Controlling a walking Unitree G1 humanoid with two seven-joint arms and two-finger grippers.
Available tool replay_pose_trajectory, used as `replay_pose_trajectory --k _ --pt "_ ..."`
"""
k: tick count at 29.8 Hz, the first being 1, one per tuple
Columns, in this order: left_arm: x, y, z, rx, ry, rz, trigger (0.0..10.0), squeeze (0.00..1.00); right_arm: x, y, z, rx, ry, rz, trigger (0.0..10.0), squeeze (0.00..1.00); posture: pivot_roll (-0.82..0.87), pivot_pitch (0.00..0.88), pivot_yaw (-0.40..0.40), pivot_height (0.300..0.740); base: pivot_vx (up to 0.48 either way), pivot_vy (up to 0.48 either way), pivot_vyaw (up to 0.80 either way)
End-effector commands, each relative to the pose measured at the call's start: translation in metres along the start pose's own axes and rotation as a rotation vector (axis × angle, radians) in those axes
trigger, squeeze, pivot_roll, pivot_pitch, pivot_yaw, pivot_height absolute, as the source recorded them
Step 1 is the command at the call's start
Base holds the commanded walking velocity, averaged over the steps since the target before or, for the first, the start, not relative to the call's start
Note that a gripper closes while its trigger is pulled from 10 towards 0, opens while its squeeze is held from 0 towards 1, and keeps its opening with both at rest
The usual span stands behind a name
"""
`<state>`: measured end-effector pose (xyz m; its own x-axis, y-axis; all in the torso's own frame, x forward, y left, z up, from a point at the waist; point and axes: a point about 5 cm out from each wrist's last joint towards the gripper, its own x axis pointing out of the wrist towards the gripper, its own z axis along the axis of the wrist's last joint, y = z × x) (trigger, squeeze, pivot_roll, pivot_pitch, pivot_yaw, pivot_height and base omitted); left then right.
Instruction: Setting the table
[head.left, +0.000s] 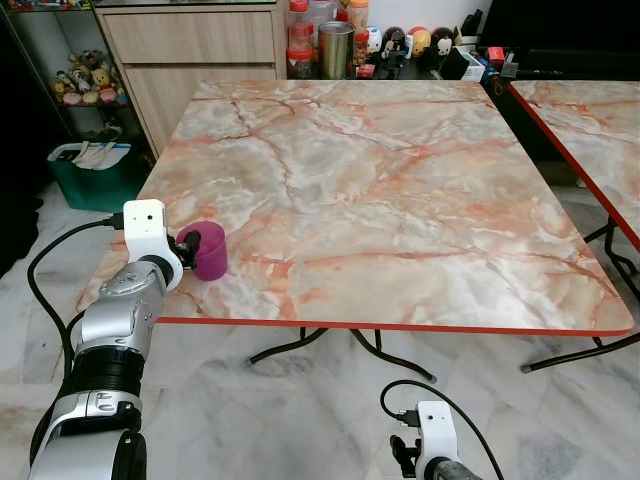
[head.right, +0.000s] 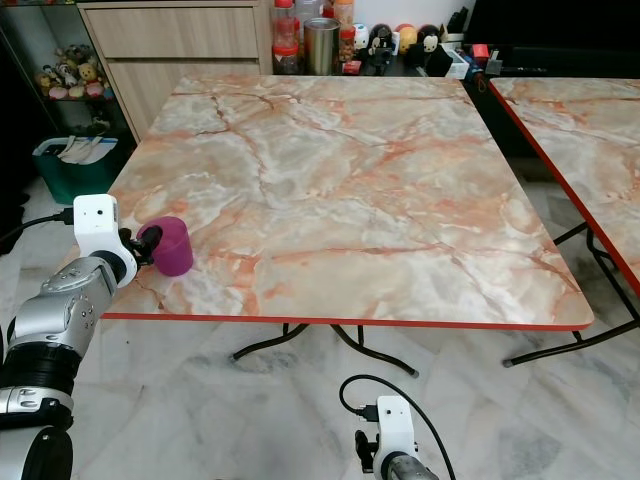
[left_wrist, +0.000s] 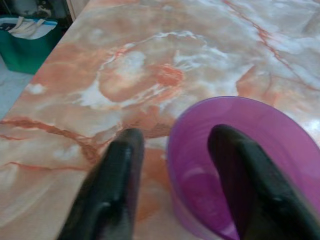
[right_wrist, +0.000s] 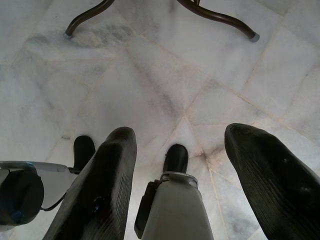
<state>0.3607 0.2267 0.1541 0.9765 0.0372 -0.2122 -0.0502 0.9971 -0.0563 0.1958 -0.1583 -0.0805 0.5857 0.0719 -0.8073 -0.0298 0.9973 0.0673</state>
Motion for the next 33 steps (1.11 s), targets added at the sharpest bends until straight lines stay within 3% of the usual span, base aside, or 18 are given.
replay_pose_trajectory --k 1,17,28,30,31,32,33 --pt "0.000 0.000 -0.001 -0.003 0.022 0.009 0.0 0.00 -0.001 -0.001 -0.005 0.009 0.011 -0.006 10.0 0.00 0.15 0.092 -0.003 0.740 0.000 0.000 0.00" --pt "0.000 -0.001 0.003 0.020 0.017 -0.008 0.0 0.00 0.000 0.000 -0.003 0.007 0.008 -0.003 10.0 0.00 0.16 0.090 -0.005 0.740 0.000 0.000 0.00" --pt "-0.002 -0.004 0.009 0.003 -0.061 -0.003 0.0 0.00 0.000 -0.001 0.000 0.003 0.002 -0.006 10.0 0.00 0.15 0.084 -0.009 0.740 0.000 0.000 0.00" --pt "-0.005 0.000 0.022 -0.071 -0.203 0.058 0.0 0.00 0.000 -0.001 0.000 0.006 0.000 -0.007 10.0 0.00 0.15 0.081 -0.011 0.740 0.000 0.000 0.00" --pt "-0.005 0.000 0.022 -0.071 -0.203 0.058 0.0 0.00 0.000 -0.001 0.000 0.006 0.000 -0.007 10.0 0.00 0.15 0.081 -0.011 0.740 0.000 0.000 0.00" --pt "-0.008 -0.001 0.032 -0.103 -0.296 0.065 0.0 0.00 0.000 -0.002 0.000 0.007 -0.002 -0.008 10.0 0.00 0.15 0.079 -0.013 0.740 0.000 0.000 0.00" --pt "-0.011 -0.002 0.038 -0.128 -0.356 0.066 0.8 0.00 0.000 -0.002 0.001 0.007 -0.002 -0.008 10.0 0.00 0.15 0.079 -0.015 0.740 0.000 0.000 0.00"
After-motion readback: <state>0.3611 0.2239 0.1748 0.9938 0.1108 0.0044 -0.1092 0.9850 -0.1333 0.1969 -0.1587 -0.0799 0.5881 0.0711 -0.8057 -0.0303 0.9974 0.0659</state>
